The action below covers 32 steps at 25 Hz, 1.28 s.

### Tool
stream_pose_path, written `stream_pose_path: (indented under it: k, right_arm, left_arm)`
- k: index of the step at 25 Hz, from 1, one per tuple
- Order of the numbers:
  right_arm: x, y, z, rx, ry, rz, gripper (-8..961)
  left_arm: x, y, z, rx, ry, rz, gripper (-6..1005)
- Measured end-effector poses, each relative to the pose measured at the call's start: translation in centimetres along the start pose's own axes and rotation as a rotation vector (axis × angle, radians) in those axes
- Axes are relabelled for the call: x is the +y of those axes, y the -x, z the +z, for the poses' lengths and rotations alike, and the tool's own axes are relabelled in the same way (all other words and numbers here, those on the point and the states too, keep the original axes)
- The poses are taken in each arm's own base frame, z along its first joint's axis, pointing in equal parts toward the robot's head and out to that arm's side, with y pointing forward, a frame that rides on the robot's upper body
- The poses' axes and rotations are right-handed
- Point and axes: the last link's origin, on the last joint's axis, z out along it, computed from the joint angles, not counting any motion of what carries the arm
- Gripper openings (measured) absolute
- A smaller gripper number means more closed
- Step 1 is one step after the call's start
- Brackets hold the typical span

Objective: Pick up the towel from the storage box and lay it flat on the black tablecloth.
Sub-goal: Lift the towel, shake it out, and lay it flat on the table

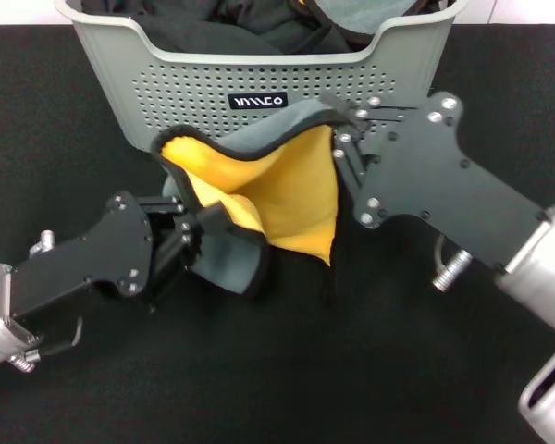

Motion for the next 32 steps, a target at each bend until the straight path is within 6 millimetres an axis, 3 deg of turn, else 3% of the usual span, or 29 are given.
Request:
stream_pose_path:
  k: [8, 24, 32]
  right_arm:
    - [-0.1, 1.8, -3.2, 0.057, -0.051, 0.034, 12]
    - [2.0, 6.5, -7.9, 0.085, 0.082, 0.126, 12]
    - [1.2, 8.4, -14.1, -0.007, 0.170, 0.312, 11]
  left_arm:
    - [0.9, -0.5, -0.2, 0.000, 0.089, -0.043, 11]
    - [3.5, -1.4, -2.1, -0.055, 0.257, -0.111, 11]
    - [5.7, -1.3, -2.2, -0.099, 0.346, -0.108, 10]
